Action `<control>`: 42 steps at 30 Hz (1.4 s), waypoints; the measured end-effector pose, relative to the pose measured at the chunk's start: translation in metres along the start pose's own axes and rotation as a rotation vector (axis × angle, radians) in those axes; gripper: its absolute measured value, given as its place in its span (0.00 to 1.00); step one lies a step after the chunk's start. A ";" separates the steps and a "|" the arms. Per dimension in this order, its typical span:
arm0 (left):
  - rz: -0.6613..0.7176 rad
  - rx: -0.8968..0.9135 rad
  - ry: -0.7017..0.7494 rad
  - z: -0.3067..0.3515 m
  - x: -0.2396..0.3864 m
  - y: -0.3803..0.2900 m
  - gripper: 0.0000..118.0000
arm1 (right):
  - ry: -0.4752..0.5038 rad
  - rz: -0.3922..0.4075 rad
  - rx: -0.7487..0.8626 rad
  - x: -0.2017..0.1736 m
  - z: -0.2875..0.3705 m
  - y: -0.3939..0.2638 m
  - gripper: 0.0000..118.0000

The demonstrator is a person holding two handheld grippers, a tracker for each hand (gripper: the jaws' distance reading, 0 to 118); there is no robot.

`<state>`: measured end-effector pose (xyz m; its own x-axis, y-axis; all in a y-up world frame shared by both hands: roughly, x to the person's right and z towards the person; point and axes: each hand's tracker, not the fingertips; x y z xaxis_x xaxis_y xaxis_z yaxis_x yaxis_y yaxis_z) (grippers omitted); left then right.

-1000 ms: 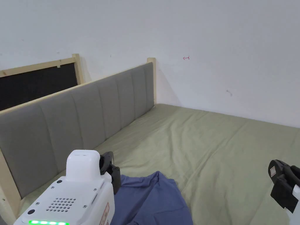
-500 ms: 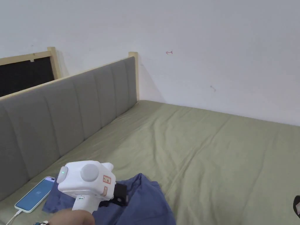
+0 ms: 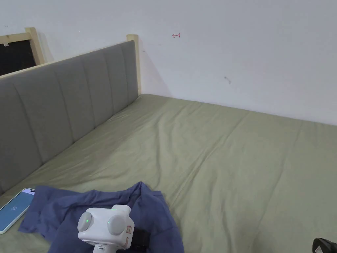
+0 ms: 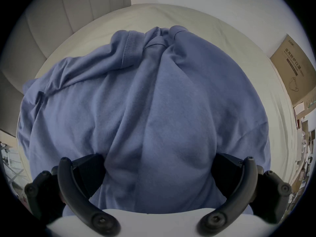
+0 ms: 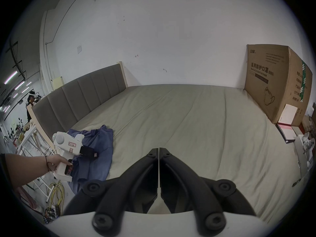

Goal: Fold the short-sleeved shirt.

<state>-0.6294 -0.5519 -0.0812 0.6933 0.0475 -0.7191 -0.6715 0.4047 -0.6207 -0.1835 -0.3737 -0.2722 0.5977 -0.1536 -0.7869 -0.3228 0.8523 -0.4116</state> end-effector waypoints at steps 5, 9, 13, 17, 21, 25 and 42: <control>-0.073 0.129 0.014 0.059 0.022 -0.021 0.14 | 0.032 -0.025 -0.003 0.002 0.002 0.003 0.01; -0.103 0.232 -0.010 0.104 0.013 -0.034 0.08 | 0.040 -0.015 0.023 0.004 0.018 0.005 0.01; -0.093 0.378 -0.039 0.172 0.002 -0.026 0.08 | 0.035 -0.007 0.047 0.013 0.037 0.008 0.01; -0.134 0.729 -0.044 0.282 0.025 -0.018 0.08 | 0.019 -0.033 0.097 0.026 0.060 0.008 0.01; -0.262 0.926 -0.167 0.369 0.092 -0.008 0.08 | -0.016 -0.073 0.160 0.041 0.087 0.010 0.01; -0.392 0.973 -0.397 0.407 0.184 -0.005 0.08 | -0.054 -0.122 0.217 0.062 0.116 0.011 0.01; -0.480 -0.241 -0.541 0.126 0.458 -0.049 0.12 | -0.356 -0.318 0.232 0.183 0.198 -0.041 0.01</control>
<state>-0.2460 -0.4344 -0.3411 0.9135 0.3826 -0.1381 -0.2593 0.2863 -0.9224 0.0838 -0.3379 -0.3081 0.8649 -0.2777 -0.4181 0.0616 0.8855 -0.4605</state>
